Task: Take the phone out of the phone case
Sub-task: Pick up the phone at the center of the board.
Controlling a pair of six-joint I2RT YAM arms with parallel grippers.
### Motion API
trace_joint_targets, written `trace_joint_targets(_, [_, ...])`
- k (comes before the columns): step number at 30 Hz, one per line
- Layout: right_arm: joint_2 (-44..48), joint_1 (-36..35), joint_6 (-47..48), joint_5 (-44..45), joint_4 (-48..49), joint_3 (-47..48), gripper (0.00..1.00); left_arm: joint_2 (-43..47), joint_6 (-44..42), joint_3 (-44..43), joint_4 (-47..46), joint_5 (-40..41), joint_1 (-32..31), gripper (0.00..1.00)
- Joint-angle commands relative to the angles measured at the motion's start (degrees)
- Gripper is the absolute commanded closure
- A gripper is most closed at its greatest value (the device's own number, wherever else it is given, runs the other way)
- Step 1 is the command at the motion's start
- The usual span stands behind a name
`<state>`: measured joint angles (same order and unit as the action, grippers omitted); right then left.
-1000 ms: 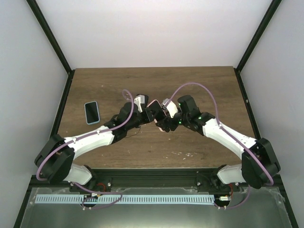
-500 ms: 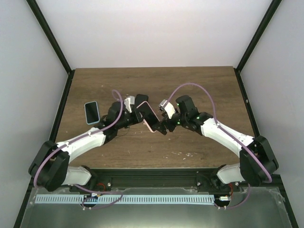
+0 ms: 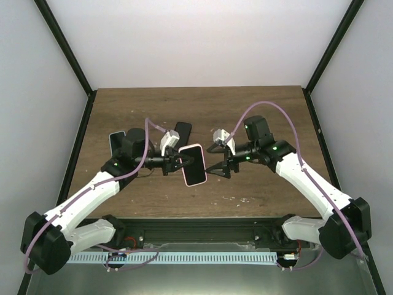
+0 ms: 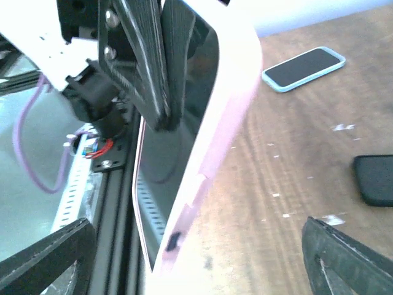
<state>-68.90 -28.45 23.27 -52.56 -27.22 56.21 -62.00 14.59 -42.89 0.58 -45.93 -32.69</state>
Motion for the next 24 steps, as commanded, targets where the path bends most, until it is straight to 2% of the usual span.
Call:
trace_joint_targets(1, [-1.09, -0.07, 9.29, -9.89, -13.68, 1.80, 0.10, 2.09, -11.28, -3.57, 3.60, -13.88, 1.55, 1.00])
trace_joint_targets(5, [0.10, -2.05, 12.87, -11.55, -15.23, -1.01, 0.18, 5.50, -11.58, -0.62, 1.66, -16.03, 1.66, 1.00])
trace_joint_targets(9, [-0.80, -7.82, 16.66, -3.93, -17.00, -1.31, 0.30, 8.17, -11.30, 0.80, 1.03, -15.39, 1.64, 1.00])
trace_joint_targets(11, [-2.25, -9.51, 17.46, -2.26, -18.29, 0.58, 0.34, 8.31, -12.00, 0.55, 2.63, -11.69, 1.72, 1.00])
trace_joint_targets(15, [-3.34, -10.42, 18.13, -3.86, -19.03, 2.81, 0.40, 7.76, -12.83, -0.75, 4.69, -12.22, 1.77, 1.00])
trace_joint_targets(24, [-3.07, -11.49, 18.99, -4.03, -18.45, 3.31, 0.52, 7.58, -7.66, 0.48, 0.58, -13.26, 2.51, 1.00])
